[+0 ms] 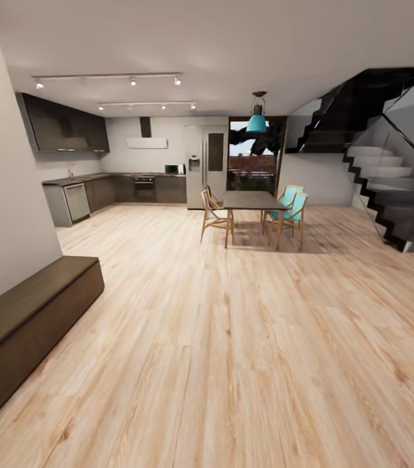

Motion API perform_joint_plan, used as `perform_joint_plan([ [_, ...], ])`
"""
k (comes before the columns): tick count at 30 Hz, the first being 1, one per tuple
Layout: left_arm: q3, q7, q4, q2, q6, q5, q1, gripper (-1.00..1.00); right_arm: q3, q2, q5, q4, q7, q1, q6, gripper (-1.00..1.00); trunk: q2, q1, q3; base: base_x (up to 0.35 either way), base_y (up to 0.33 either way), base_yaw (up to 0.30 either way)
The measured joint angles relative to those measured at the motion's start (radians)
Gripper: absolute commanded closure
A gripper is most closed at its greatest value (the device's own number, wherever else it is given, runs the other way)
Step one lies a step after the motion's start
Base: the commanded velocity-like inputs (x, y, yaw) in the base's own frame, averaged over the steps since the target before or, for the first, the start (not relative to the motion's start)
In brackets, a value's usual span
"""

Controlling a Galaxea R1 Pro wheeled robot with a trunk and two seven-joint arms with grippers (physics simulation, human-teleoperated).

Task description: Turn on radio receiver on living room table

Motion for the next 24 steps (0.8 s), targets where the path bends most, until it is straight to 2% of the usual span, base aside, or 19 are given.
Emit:
perform_joint_plan([
  [5,0.000,0.000,0.000,0.000,0.000,0.000,0.000,-1.00,0.000,0.000,0.000,0.000,-0.001,0.000,0.000,-1.00,0.000,0.000,0.000,0.330,0.000,-0.131],
  [24,0.000,0.000,0.000,0.000,0.000,0.000,0.000,-1.00,0.000,0.000,0.000,0.000,-0.001,0.000,0.000,-1.00,0.000,0.000,0.000,0.330,0.000,-0.003],
])
